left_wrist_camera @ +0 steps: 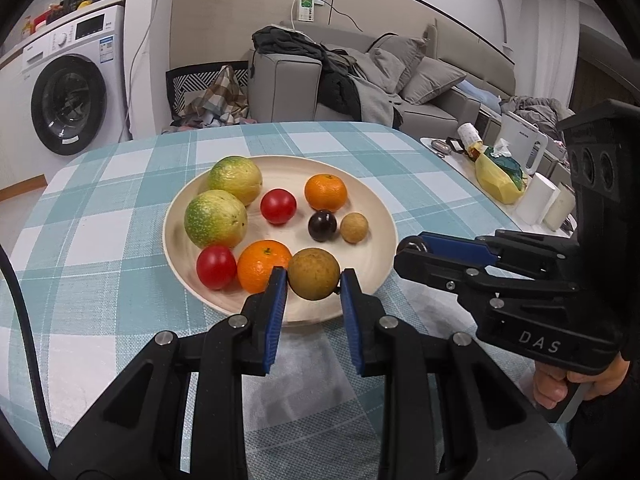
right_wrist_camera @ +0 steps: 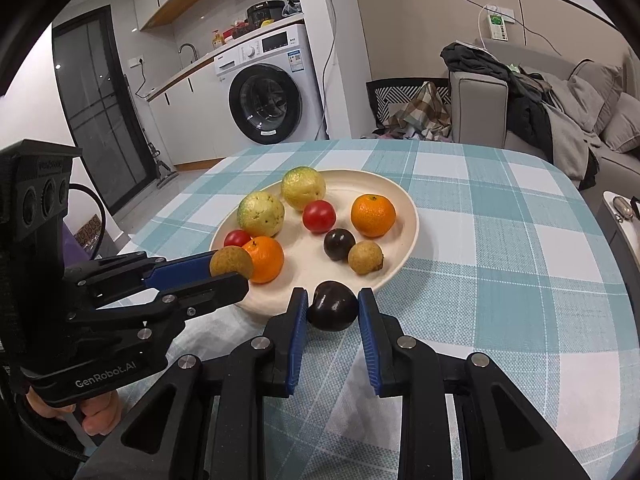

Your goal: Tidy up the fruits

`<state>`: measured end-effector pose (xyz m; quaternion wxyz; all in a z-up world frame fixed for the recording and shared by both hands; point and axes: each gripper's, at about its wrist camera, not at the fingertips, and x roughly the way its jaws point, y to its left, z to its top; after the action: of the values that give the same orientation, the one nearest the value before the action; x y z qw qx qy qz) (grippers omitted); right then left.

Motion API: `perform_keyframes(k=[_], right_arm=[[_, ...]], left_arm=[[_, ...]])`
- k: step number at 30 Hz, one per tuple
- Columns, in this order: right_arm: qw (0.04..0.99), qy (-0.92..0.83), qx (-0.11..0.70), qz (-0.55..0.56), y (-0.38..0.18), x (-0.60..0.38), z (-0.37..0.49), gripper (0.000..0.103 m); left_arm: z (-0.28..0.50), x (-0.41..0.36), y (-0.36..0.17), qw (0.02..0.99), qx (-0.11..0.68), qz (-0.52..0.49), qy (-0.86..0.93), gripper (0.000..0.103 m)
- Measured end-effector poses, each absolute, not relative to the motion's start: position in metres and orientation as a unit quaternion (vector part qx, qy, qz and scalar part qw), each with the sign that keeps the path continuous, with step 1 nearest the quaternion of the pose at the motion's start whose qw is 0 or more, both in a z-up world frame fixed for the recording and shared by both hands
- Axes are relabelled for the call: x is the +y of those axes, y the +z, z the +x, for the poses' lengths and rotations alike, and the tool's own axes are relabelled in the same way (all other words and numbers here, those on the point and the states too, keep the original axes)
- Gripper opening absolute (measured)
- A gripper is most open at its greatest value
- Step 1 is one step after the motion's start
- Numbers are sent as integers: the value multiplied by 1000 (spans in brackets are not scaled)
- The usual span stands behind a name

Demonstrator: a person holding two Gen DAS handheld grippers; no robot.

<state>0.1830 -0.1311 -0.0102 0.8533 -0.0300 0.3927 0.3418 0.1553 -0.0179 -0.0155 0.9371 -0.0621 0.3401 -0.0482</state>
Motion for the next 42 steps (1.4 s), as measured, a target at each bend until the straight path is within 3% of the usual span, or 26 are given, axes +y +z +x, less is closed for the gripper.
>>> perform_keyframes(k=[25,27,29,35,37,39,42], right_arm=[[850,337,406,-15,-20,-115,197,27],[852,333,404,-17,-20,-116,197,31],[856,327,400,-15,-19,-118,197,42],[867,313,388,-1,-15,-126,196,49],[868,310,388,2,-16,-128,198,53],[865,305,397,8,-18,-131,201,60],[868,298,397,36,-19,-143,203,83]], left_arm=[[174,-15,-25,939,337,-57,-31,24],[174,-16,-24,940,334,-54,-32,24],[171,-17,-22,942,330,-51,-31,25],[166,-11,-19,945,322,-62,-11,48],[163,-5,-20,944,321,-73,2,66],[160,2,-19,945,314,-87,11,79],[153,11,-17,949,297,-105,14,98]])
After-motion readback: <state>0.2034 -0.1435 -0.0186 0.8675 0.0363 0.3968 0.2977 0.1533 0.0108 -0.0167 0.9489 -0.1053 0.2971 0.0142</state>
